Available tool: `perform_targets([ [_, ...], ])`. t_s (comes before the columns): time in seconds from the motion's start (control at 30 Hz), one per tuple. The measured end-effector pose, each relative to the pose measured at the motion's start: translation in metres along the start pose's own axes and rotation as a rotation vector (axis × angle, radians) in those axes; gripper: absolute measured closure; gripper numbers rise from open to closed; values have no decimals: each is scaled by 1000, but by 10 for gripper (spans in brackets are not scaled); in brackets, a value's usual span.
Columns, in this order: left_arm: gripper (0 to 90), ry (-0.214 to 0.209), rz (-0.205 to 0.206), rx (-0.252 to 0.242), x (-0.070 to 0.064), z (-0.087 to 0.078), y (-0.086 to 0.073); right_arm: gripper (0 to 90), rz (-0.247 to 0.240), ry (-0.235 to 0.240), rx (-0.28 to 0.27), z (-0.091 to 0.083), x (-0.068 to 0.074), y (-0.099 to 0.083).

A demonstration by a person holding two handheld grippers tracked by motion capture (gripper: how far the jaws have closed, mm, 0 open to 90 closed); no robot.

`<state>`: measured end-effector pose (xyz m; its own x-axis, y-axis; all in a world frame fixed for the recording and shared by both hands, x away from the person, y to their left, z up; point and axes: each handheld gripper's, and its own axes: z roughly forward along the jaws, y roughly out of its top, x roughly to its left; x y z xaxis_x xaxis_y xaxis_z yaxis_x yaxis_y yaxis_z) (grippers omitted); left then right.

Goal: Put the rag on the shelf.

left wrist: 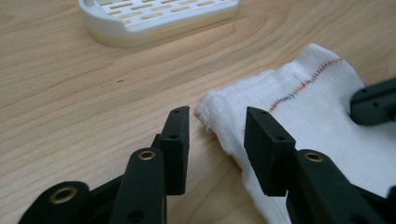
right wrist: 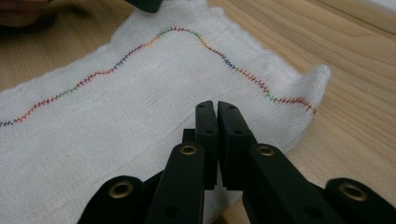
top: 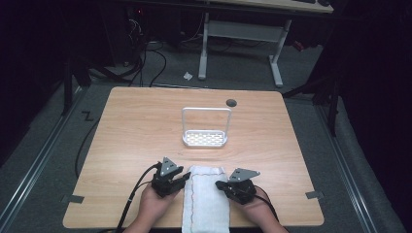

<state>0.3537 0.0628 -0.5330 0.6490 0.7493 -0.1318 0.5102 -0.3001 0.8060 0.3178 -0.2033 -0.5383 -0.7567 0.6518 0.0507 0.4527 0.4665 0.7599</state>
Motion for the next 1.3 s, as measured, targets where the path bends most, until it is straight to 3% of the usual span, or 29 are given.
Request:
perform_targets([
  [0.03,616,13,7,29,0,9,5,863,0,1,1,0,0,0],
  [0.13,616,15,10,44,-1,17,8,863,-5,-1,3,0,1,1],
  [0.33,655,18,6,42,-1,23,7,846,-3,3,2,0,0,0],
  [0.4,719,13,2,42,-2,23,7,809,4,13,3,0,0,0],
  [0.43,730,7,-6,42,-2,24,7,749,14,33,7,-1,-1,2],
  [0.57,756,2,-24,39,-1,25,8,725,3,21,-2,-3,-1,3],
  [0.6,756,2,-24,40,-1,25,8,721,32,5,-24,-7,-4,4],
  [0.67,757,-1,-29,40,0,25,8,718,44,-8,-37,-8,-7,5],
  [0.8,767,0,-25,40,-1,25,7,700,132,-111,-87,-12,-20,8],
  [0.97,768,-10,-39,39,0,25,7,697,194,-188,-63,-3,-29,13],
  [1.1,768,-19,-49,40,2,25,7,710,220,-152,-25,6,-32,16],
  [1.2,766,-22,-50,40,2,25,7,723,201,-168,-13,11,-29,17],
  [1.3,744,-30,-56,39,3,24,7,735,212,-171,0,16,-28,17],
])
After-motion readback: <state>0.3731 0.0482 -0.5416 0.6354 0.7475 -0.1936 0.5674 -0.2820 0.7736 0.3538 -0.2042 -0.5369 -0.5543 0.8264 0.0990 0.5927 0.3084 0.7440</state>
